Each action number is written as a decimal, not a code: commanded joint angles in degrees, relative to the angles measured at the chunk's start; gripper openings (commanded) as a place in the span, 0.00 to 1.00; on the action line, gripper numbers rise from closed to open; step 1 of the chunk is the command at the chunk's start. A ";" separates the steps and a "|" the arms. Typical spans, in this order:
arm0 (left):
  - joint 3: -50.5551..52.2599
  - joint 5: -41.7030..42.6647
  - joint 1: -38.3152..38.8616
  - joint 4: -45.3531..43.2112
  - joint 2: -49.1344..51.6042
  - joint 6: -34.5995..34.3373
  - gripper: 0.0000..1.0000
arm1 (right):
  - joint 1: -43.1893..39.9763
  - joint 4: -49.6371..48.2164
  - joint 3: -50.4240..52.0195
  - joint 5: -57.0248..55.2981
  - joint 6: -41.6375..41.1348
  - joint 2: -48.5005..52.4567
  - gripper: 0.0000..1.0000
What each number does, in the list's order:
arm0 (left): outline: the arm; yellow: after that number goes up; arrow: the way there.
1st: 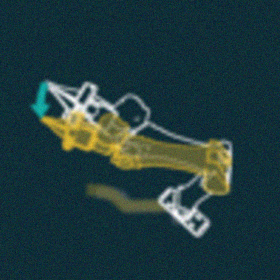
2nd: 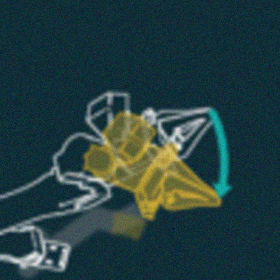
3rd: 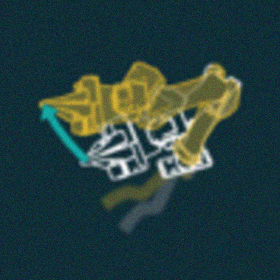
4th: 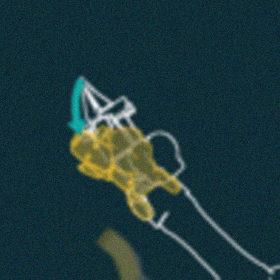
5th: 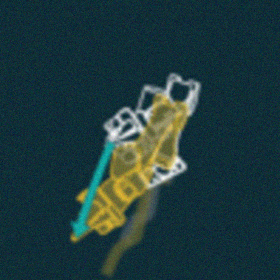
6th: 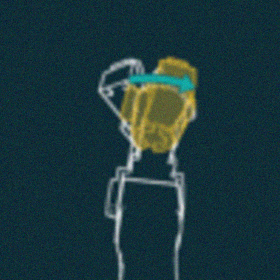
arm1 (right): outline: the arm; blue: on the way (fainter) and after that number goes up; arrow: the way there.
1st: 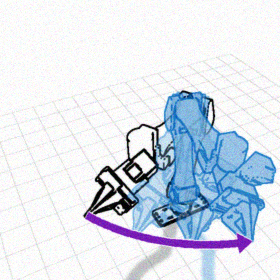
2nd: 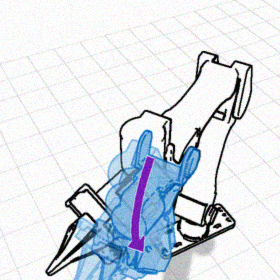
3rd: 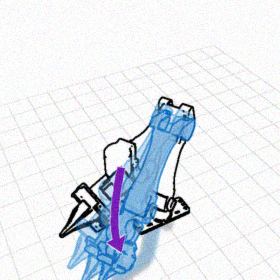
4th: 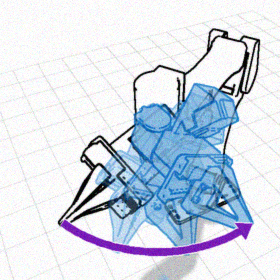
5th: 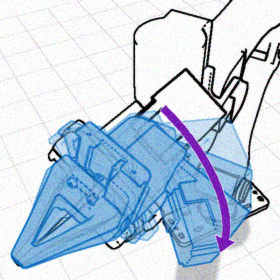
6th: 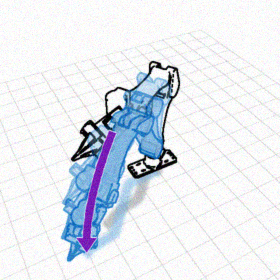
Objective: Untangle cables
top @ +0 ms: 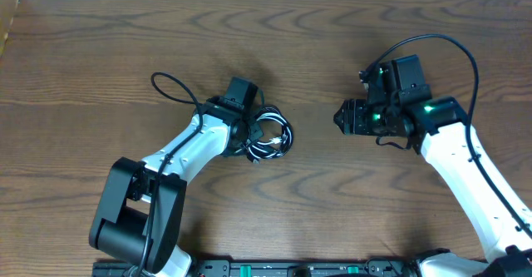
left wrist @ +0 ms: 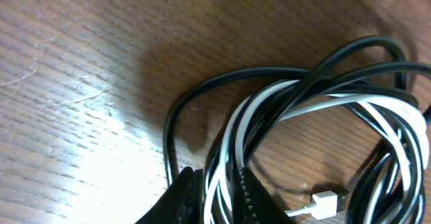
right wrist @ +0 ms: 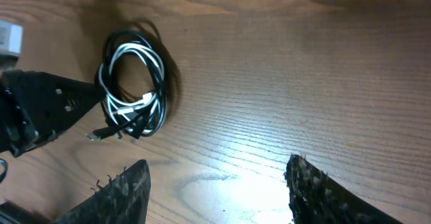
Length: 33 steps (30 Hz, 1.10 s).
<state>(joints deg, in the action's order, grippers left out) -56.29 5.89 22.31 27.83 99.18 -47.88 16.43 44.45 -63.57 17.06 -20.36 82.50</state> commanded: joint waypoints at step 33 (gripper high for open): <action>0.68 -1.11 0.57 -3.41 -0.61 2.16 0.19 | 0.17 -0.46 -0.04 -0.22 1.14 0.90 0.61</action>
<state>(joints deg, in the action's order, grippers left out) -56.34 5.82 22.72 24.38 99.18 -46.28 16.43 43.94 -63.57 17.06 -20.29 83.20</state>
